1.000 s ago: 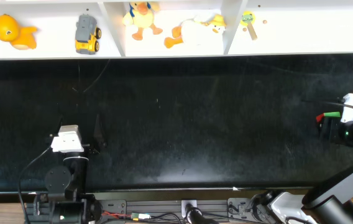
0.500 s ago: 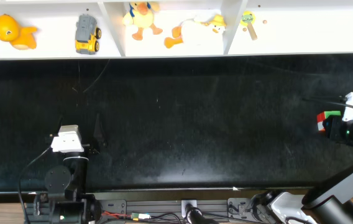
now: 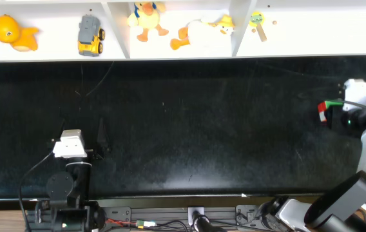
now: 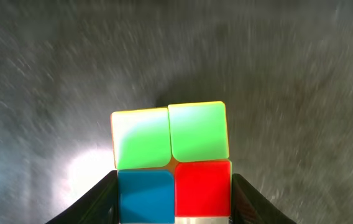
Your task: Store Toys
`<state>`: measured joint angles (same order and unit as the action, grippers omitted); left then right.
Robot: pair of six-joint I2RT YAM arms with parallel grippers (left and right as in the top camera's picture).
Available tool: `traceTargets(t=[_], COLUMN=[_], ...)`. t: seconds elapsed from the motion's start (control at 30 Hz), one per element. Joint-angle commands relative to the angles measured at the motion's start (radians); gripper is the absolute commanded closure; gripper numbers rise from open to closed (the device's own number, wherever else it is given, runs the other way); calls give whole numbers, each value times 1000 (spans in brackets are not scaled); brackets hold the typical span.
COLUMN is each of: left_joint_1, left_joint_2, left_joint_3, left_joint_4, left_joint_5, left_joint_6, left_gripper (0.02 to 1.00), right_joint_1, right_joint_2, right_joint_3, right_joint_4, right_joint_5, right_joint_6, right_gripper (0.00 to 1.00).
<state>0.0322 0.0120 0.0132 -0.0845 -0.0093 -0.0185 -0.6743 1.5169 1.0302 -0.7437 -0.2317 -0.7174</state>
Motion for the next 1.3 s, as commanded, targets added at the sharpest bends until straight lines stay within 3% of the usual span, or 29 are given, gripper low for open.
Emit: traceTargets(t=[0.03, 0.33, 0.87, 1.3], left_joint_1=[2, 2, 2, 2], left_joint_2=[-9, -9, -9, -9], left_joint_3=[-5, -5, -5, -5], left_joint_4=[2, 2, 2, 2], left_joint_5=[-8, -8, -8, -8], left_joint_6=[15, 15, 15, 15], left_gripper=[20, 20, 20, 20], right_joint_1=[57, 109, 237, 274], right_joint_2=[-39, 29, 382, 441], right_joint_3=[142, 315, 674, 703], right_joint_4=[-11, -10, -19, -8], right_joint_5=[-6, -7, -8, -11], right_joint_6=[69, 103, 204, 225], right_gripper=[527, 494, 505, 487])
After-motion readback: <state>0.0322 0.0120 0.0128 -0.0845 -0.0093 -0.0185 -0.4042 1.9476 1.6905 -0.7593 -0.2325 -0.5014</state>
